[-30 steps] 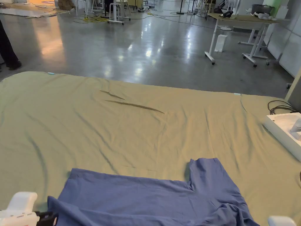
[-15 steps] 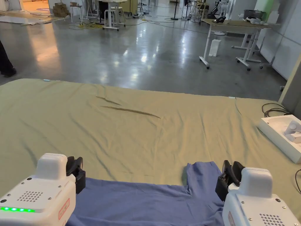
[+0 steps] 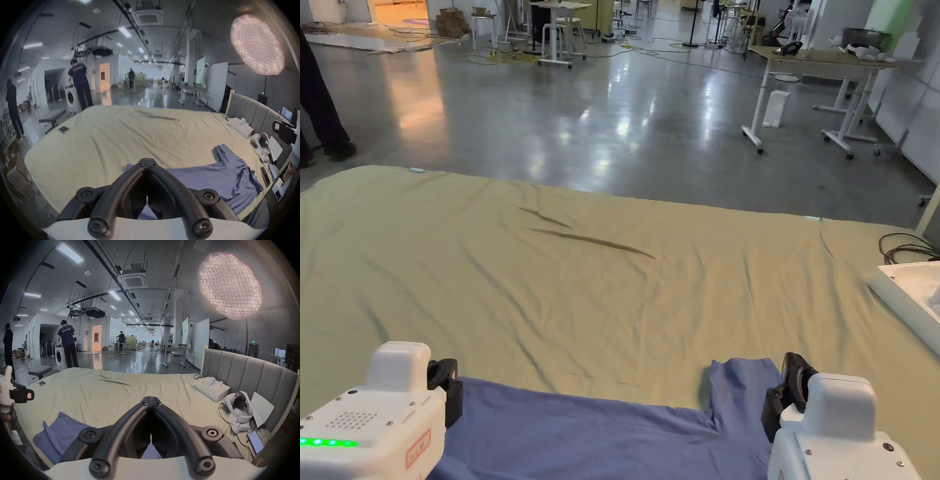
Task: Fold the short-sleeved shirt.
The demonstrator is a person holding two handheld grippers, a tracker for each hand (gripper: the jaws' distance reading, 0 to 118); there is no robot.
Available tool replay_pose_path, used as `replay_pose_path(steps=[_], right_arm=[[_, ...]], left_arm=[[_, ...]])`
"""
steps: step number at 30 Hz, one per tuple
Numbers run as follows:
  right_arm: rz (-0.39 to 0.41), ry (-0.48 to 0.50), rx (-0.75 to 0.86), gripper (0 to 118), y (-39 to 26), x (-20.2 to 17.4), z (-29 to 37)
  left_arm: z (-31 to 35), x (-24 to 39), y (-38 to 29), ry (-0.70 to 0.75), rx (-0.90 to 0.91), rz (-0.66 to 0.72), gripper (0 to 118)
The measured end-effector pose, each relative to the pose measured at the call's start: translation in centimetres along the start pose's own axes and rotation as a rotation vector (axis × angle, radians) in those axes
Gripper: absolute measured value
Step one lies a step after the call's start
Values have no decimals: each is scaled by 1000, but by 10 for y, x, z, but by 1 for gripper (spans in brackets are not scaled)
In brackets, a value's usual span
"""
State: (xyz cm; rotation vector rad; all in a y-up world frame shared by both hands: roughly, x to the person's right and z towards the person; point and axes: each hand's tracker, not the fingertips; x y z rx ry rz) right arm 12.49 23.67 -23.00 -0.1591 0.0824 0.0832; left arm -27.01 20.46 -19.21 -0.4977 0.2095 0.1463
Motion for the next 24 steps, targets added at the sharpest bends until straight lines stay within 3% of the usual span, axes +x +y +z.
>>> replay_pose_path(steps=[9,10,14,16,18,24], right_arm=[[33,10,-86,0,-13,-5,-28],[37,9,-96,0,-14,-4,-31],[53,-7,-138,0,-22,-1,-43],[60,-19,-160,0,-26,2,-48],[61,-31,-175,0,-30,6,-51],[64,-60,-226,0,-41,18,-60]], left_arm=[[-141,-63,17,-9,-390,-14,1],[-151,-64,19,-22,-409,-8,6],[-201,-72,21,-27,-554,26,56],[-221,-73,18,-24,-574,20,57],[-236,-70,13,-21,-617,1,68],[-269,-59,-8,0,-708,-41,70]])
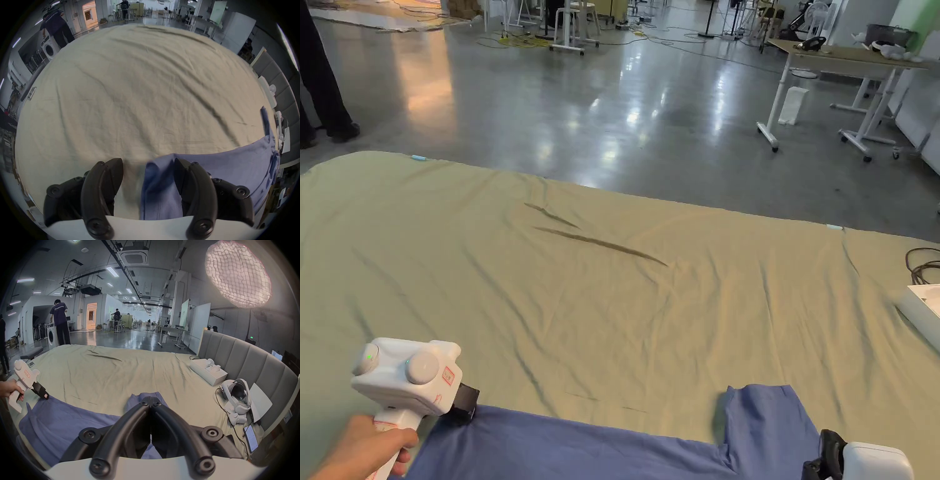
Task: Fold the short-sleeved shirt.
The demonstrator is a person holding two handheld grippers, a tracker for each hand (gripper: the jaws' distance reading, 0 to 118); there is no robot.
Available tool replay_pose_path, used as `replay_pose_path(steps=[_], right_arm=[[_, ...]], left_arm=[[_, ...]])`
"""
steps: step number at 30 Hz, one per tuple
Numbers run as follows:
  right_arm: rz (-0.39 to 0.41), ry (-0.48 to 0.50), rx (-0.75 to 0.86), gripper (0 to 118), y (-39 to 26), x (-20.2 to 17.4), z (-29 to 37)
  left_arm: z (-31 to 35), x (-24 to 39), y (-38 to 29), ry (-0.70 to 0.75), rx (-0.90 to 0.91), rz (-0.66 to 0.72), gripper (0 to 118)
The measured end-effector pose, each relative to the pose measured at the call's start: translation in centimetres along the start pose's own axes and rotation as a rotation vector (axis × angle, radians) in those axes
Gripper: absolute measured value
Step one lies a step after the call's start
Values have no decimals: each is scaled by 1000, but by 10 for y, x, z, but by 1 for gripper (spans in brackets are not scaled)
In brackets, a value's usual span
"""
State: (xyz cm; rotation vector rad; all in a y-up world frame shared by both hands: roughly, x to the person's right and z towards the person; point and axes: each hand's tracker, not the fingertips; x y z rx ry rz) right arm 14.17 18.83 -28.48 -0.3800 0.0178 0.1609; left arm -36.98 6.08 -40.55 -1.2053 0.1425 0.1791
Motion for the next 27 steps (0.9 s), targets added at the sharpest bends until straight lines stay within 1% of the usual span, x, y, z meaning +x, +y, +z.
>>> replay_pose_path(steps=[1,2,3,4,5,8,10,11,13,15,16,17,19,20,22,23,27], right_arm=[[1,-5,-8,0,-1,2,-1],[1,-8,-16,0,-3,3,-3],[-1,-12,-23,0,-4,5,-4],[-7,-12,-30,0,-5,7,-6],[-15,-12,-40,0,-5,9,-7],[-34,-15,-69,0,-7,15,-15],[-56,-8,-101,0,-7,22,-25],[-66,-5,-126,0,-5,27,-31],[-82,13,-184,0,0,39,-46],[-79,23,-252,6,6,52,-68],[-72,46,-301,10,9,59,-82],[-82,76,-358,20,12,66,-99],[-90,127,-466,34,15,76,-130],[-88,142,-530,44,15,79,-148],[-90,169,-623,58,11,83,-178],[-66,152,-665,61,8,82,-192],[-30,141,-721,62,-4,77,-233]], left_arm=[[2,3,0,10,10,-10,67],[5,6,-1,28,22,-27,59],[6,10,-2,47,28,-51,53],[8,15,-3,59,41,-89,50],[10,22,-6,80,58,-123,50],[11,35,-13,72,58,-145,22],[13,36,-14,71,61,-153,9],[15,35,-15,65,71,-149,5],[23,32,-20,54,102,-126,5],[34,28,-21,41,150,-104,4],[41,27,-24,21,171,-94,4],[49,26,-27,15,199,-83,4],[59,23,-28,2,226,-70,4],[65,22,-32,-14,250,-64,4],[76,24,-38,-8,271,-63,4],[80,25,-41,-6,286,-67,4],[88,26,-48,-8,308,-53,4]])
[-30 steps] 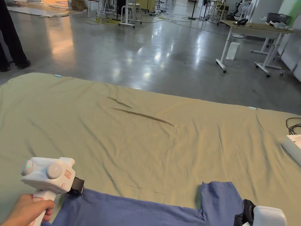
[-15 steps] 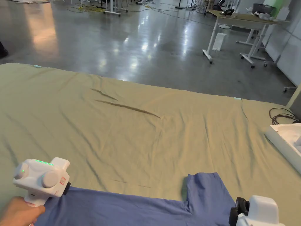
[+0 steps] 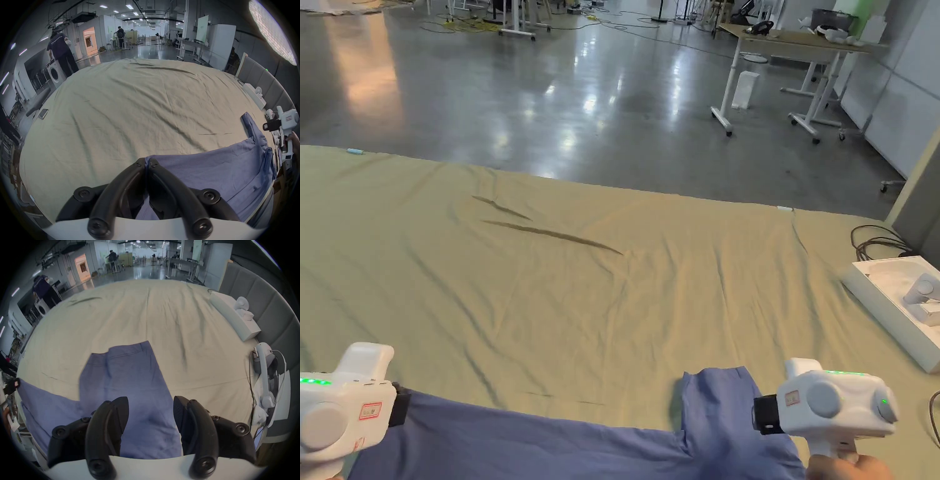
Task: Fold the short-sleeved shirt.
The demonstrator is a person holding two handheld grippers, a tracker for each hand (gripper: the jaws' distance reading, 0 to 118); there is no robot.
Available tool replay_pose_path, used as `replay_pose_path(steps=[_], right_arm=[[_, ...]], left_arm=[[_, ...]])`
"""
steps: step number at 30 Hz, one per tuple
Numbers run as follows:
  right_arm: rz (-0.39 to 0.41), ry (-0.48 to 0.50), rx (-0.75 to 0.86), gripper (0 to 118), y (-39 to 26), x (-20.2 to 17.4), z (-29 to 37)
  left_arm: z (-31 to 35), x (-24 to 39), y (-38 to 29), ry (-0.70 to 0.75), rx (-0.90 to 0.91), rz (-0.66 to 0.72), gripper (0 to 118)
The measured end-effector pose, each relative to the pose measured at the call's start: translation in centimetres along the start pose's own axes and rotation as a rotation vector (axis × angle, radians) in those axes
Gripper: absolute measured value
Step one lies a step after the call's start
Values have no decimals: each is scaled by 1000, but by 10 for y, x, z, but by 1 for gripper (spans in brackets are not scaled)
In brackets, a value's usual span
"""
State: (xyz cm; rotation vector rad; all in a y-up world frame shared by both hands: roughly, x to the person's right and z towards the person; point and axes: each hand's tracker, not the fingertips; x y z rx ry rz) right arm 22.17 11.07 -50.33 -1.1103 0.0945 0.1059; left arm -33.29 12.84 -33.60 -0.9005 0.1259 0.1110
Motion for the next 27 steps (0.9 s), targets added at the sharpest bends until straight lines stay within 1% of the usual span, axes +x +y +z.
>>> replay_pose_path(steps=[2,5,6,8,9,10,11,12,13,15,16,20,22,24,27], right_arm=[[0,-6,-68,62,6,2,-20],[-23,-6,-165,61,6,4,-45],[-30,4,-170,60,3,4,-47],[-34,-8,-120,60,-1,0,-40],[-30,-9,-106,55,-3,-3,-39],[-15,20,-86,42,-6,-5,-37],[-3,63,-82,19,-7,-8,-39],[-5,54,-86,7,-7,-11,-41],[-7,51,-88,3,-8,-13,-42],[-13,43,-78,2,-8,-10,-39],[-34,52,-63,2,-9,-8,-34],[-76,96,52,1,-20,0,2],[-90,141,95,1,-26,5,23],[-92,173,147,1,-34,8,45],[-61,174,199,1,-50,10,83]], left_arm=[[0,1,-2,5,0,3,4],[-2,1,-4,14,-8,4,4],[-3,1,-4,14,-14,6,4],[-2,3,-5,17,-20,5,4],[-3,3,-6,20,-24,4,4],[-4,4,-6,22,-29,4,4],[-5,3,-8,23,-30,4,4],[-5,4,-8,23,-33,4,4],[-6,4,-9,23,-37,5,4],[-6,6,-11,24,-41,2,4],[-5,6,-11,24,-41,4,4],[2,3,-11,11,-31,14,4],[10,0,-10,-3,-18,23,4],[20,-3,-10,-17,1,40,4],[38,-7,-12,-37,34,49,4]])
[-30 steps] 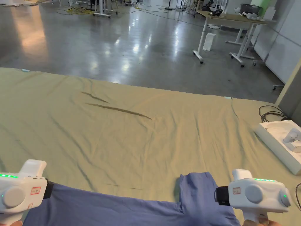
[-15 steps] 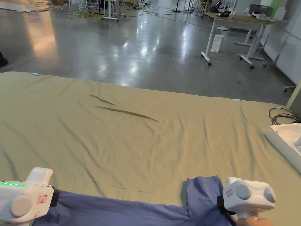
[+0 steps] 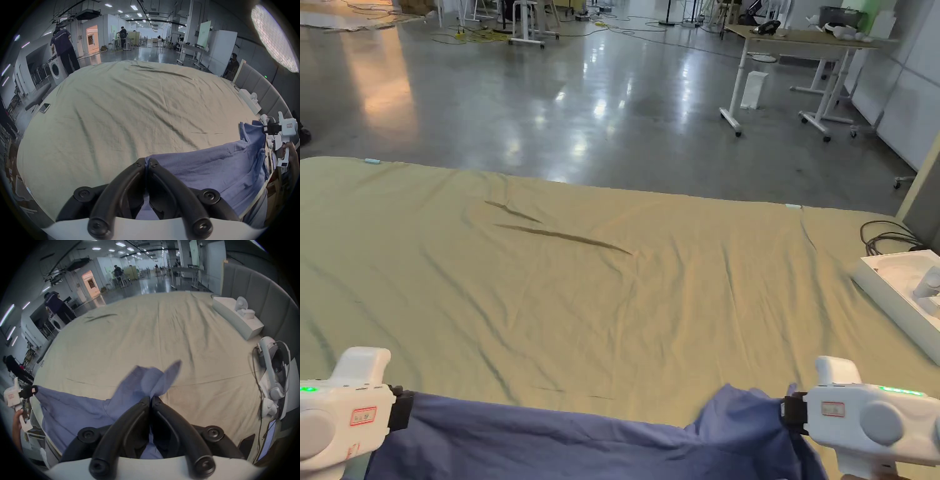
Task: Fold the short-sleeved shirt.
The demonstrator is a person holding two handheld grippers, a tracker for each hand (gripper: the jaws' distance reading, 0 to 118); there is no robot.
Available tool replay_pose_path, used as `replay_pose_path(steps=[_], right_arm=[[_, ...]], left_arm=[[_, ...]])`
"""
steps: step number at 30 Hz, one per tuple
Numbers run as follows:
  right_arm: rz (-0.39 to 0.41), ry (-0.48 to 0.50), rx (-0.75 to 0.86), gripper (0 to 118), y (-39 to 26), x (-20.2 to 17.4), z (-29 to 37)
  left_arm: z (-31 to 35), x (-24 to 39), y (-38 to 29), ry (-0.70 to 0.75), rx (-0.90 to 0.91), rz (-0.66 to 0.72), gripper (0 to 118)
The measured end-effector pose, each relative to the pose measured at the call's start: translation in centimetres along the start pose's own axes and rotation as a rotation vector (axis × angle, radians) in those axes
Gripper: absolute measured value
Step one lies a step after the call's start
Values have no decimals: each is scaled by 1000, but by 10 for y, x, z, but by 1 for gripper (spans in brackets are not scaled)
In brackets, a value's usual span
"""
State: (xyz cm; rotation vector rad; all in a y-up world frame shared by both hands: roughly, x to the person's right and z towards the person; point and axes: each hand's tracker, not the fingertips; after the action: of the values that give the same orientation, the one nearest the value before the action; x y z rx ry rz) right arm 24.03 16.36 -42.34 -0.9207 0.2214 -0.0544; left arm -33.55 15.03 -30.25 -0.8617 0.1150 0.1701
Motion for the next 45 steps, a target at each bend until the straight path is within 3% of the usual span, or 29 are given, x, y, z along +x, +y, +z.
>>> replay_pose_path(steps=[9,15,19,22,25,35,37,39,41,43,45], right_arm=[[21,17,107,1,-44,1,101],[30,-1,41,1,-98,6,123],[48,-46,-64,1,-146,9,119],[-6,-62,-132,1,-178,16,112],[-1,-81,-169,1,-200,16,101],[45,-132,-195,1,-221,10,61],[63,-146,-190,7,-222,7,59],[70,-163,-183,32,-219,2,65],[89,-205,-153,38,-214,-5,78],[124,-229,-64,57,-204,-14,97],[143,-266,21,66,-191,-24,111]], left_arm=[[69,-12,-24,-45,59,2,4],[79,-24,-66,-85,-5,32,4],[76,-29,-102,-93,-86,35,4],[70,-34,-127,-89,-154,34,4],[63,-33,-147,-74,-191,30,4],[39,-37,-163,-62,-238,0,6],[39,-39,-162,-63,-240,1,11],[41,-44,-158,-75,-240,42,31],[49,-42,-153,-77,-223,90,36],[60,-40,-143,-68,-151,83,58],[75,-27,-131,-66,-78,66,59]])
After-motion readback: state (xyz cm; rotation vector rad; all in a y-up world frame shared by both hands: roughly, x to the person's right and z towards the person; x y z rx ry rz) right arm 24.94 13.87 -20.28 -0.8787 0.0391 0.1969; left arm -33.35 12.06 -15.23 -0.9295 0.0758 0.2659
